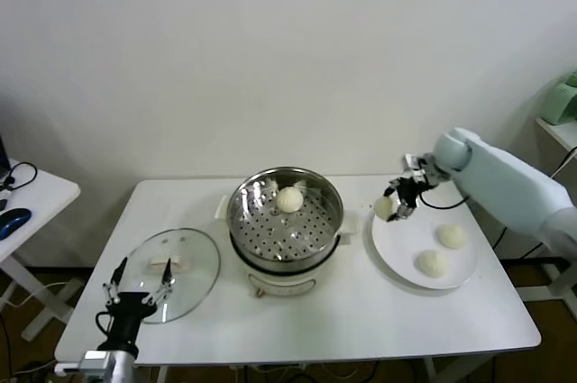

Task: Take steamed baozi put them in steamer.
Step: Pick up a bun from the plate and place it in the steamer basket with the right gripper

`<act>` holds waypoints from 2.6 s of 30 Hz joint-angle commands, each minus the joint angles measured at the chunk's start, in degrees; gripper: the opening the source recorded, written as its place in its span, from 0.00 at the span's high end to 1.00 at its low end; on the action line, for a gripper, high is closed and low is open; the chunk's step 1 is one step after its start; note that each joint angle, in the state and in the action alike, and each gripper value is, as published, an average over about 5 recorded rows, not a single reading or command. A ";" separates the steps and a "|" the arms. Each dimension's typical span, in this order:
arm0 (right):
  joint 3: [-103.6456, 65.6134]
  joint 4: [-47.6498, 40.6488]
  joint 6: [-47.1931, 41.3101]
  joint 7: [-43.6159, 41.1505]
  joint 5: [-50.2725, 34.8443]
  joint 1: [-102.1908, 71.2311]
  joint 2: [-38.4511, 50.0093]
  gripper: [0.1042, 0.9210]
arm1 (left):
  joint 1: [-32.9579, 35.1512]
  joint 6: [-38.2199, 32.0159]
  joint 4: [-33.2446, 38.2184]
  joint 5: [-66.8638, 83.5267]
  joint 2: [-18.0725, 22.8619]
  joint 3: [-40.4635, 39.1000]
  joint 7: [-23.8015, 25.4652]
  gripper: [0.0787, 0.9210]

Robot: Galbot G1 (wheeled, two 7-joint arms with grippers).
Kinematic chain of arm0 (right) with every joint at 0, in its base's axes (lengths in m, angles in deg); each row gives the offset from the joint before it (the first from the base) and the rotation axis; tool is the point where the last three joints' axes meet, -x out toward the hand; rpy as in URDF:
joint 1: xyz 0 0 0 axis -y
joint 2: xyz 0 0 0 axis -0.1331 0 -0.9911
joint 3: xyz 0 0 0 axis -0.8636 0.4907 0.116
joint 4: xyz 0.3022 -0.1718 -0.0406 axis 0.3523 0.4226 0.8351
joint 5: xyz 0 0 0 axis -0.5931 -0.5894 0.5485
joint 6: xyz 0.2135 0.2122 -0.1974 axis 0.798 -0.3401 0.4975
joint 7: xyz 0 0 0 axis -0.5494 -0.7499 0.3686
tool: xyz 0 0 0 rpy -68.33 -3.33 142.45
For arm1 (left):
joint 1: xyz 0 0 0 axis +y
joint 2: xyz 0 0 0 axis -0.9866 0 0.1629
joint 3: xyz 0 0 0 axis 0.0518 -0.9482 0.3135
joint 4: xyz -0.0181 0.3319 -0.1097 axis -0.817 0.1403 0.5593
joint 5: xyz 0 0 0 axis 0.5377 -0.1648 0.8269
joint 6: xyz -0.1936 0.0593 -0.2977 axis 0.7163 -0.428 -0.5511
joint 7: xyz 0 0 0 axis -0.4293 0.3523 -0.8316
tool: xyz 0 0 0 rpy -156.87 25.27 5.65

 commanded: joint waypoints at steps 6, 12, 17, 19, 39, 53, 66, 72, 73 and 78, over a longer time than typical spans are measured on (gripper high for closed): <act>27.00 4.11 -7.44 0.40 -37.63 30.90 -4.08 0.28 | -0.92 0.28 0.89 -1.01 -0.95 -1.64 0.96 0.12; 28.98 5.35 -9.19 1.13 -42.86 32.60 -11.44 0.28 | -0.55 -0.37 1.25 -4.09 -1.26 -5.13 0.76 0.12; 28.01 5.04 -10.11 2.40 -42.84 28.14 -18.18 0.28 | -0.31 -0.67 1.74 -5.74 -0.55 -6.27 0.81 0.12; 27.90 4.54 -10.22 2.85 -42.65 25.96 -20.44 0.28 | -0.10 -0.75 1.89 -6.01 -0.15 -6.17 0.87 0.12; 27.02 1.09 -10.16 4.14 -36.71 12.61 -28.96 0.27 | 2.78 -2.40 1.67 -6.62 -0.36 -5.31 0.81 0.12; 27.05 -1.04 -9.54 4.37 -35.95 11.68 -30.17 0.27 | 2.85 -2.39 1.49 -6.03 -0.15 -4.39 0.75 0.12; 27.18 -0.81 -9.29 4.56 -35.16 11.59 -30.02 0.26 | 2.01 -1.54 1.47 -5.67 -1.49 -4.46 0.74 0.12; 27.30 -0.08 -8.88 5.04 -34.82 11.43 -29.61 0.18 | 1.62 -1.25 1.32 -5.33 -1.83 -4.22 0.72 0.12; 27.37 0.06 -8.80 5.08 -34.68 11.42 -29.52 0.16 | 1.69 -1.28 1.28 -5.27 -1.80 -4.21 0.72 0.12; 27.19 0.21 -8.36 4.82 -34.34 11.68 -29.19 0.12 | 1.73 -1.34 1.05 -5.19 -1.80 -4.08 0.72 0.12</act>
